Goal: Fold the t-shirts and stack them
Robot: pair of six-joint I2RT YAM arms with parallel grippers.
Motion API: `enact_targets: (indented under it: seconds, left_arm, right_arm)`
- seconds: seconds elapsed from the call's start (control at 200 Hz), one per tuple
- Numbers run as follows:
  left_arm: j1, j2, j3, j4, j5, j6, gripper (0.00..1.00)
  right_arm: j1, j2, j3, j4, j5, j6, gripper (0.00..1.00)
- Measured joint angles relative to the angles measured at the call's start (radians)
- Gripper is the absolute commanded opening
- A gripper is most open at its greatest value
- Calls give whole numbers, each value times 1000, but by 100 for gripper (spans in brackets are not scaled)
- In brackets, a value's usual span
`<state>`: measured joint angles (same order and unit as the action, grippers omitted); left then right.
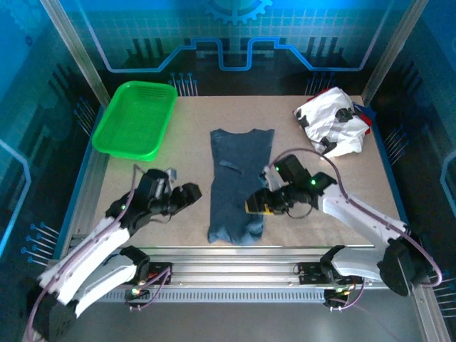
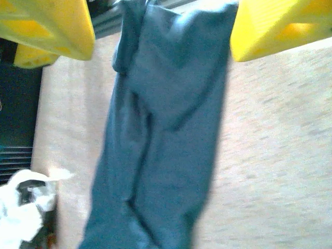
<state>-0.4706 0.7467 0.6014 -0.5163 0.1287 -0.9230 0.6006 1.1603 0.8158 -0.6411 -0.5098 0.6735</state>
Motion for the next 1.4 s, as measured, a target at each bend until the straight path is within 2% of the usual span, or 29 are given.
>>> enact_targets:
  seconds: [0.065, 0.125, 0.23, 0.31, 0.365, 0.435, 0.475, 0.645, 0.81, 0.985, 1.111, 1.161, 1.231, 1.276, 1.396]
  left_arm:
    - [0, -73, -5, -31, -43, -29, 77]
    - [0, -70, 12, -24, -63, -42, 77]
    - [-10, 103, 93, 14, -65, -43, 77]
    - [-29, 319, 206, 51, -58, -24, 73]
    - [-39, 476, 304, 73, -45, -5, 69]
    - [-44, 653, 420, 112, -19, 19, 54]
    - [-44, 752, 479, 126, -8, 27, 51]
    - [-34, 1129, 708, 129, 40, 64, 41]
    - [16, 1406, 920, 72, 100, 69, 39]
    - [106, 1656, 1322, -4, 159, 107, 39]
    - [165, 1822, 1617, -52, 187, 129, 47]
    - [188, 1864, 1696, -56, 208, 139, 54]
    - [213, 1860, 1696, -53, 217, 153, 67]
    - [220, 1828, 1648, -38, 220, 163, 72]
    - [216, 1595, 1351, 21, 221, 163, 78]
  right_arm:
    - [-31, -85, -27, -39, 36, 5, 79]
    - [-86, -144, -18, -43, 47, -2, 79]
    - [-201, -122, 50, -42, 55, -24, 76]
    - [-238, 26, 152, -42, 55, -68, 70]
    - [-241, 174, 241, -41, 55, -96, 62]
    - [-242, 358, 334, -27, 60, -130, 49]
    - [-243, 451, 377, -26, 63, -149, 42]
    - [-255, 775, 560, -83, 139, -151, 32]
    - [-288, 996, 777, -182, 204, -115, 32]
    - [-309, 1258, 1214, -252, 190, -56, 35]
    - [-322, 1463, 1570, -265, 121, 9, 48]
    - [-327, 1527, 1690, -267, 96, 24, 53]
    - [-330, 1562, 1767, -277, 82, 15, 60]
    - [-331, 1550, 1757, -290, 82, -5, 63]
    - [-328, 1362, 1508, -279, 90, -63, 72]
